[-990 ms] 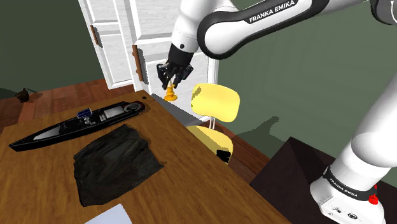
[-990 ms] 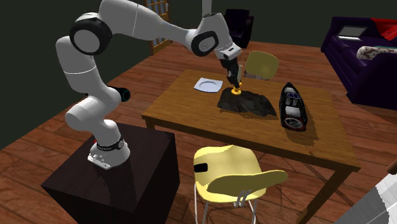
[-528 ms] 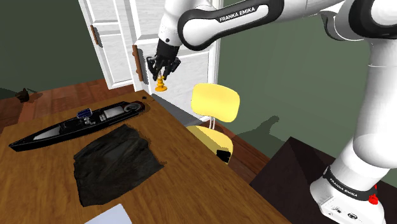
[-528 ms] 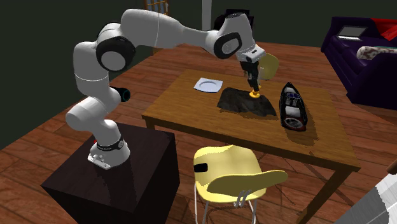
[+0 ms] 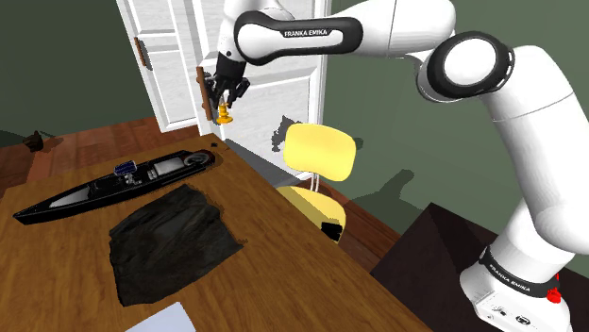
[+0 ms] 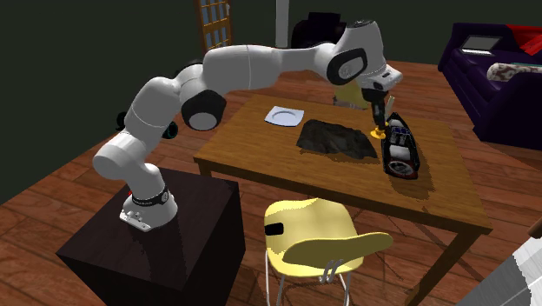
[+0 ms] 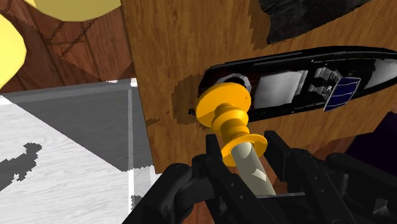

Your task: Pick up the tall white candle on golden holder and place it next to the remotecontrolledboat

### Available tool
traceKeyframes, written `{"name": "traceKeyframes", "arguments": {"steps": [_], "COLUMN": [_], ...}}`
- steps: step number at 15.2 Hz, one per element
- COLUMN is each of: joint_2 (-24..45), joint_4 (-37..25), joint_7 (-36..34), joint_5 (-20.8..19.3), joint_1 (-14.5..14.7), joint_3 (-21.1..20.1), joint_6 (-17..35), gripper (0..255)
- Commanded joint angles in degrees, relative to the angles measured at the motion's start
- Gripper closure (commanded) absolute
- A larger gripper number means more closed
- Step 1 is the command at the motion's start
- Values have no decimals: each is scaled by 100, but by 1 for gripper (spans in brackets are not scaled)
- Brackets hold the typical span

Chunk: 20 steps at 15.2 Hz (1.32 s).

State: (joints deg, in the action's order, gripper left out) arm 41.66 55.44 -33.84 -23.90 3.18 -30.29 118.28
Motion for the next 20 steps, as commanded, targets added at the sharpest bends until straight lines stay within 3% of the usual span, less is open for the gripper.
{"name": "traceKeyframes", "arguments": {"steps": [1,9,20], "joint_2": [314,203,288], "joint_4": [-467,383,1103], "joint_7": [86,-67,-249], "joint_5": [-45,-89,-221], "joint_1": [121,-83,-196], "joint_3": [63,72,160], "joint_6": [-147,543,1312], "gripper": [255,255,255]}}
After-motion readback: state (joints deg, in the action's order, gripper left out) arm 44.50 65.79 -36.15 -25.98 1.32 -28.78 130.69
